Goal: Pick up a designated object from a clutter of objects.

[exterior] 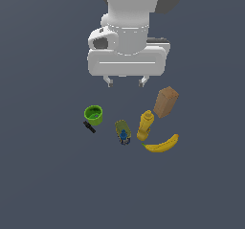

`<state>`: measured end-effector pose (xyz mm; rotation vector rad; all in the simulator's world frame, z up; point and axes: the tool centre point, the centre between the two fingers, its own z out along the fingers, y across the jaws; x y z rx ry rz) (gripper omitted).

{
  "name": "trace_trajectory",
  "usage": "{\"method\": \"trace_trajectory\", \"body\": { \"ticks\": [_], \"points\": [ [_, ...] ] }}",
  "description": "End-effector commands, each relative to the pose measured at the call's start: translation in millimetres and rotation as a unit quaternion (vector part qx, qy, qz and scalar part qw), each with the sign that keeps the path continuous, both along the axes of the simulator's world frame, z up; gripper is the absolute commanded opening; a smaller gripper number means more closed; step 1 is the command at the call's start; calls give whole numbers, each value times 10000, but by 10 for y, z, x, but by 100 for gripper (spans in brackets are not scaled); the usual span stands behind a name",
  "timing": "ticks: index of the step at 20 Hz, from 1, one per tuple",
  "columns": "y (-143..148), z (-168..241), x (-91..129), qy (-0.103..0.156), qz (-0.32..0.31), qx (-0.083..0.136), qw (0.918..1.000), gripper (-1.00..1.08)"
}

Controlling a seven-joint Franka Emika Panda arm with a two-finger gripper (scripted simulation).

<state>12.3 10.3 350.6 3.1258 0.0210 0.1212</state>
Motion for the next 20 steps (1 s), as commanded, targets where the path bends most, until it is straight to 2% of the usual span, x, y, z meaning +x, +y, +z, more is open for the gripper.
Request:
{"method": "trace_trajectory", "body": {
  "ticks": [1,11,20],
  "points": [
    [0,0,0,0,0,0,10000,100],
    [-311,126,67,-140,-356,50,9993,100],
    [-262,97,60,-133,-428,61,9990,100]
  ]
}}
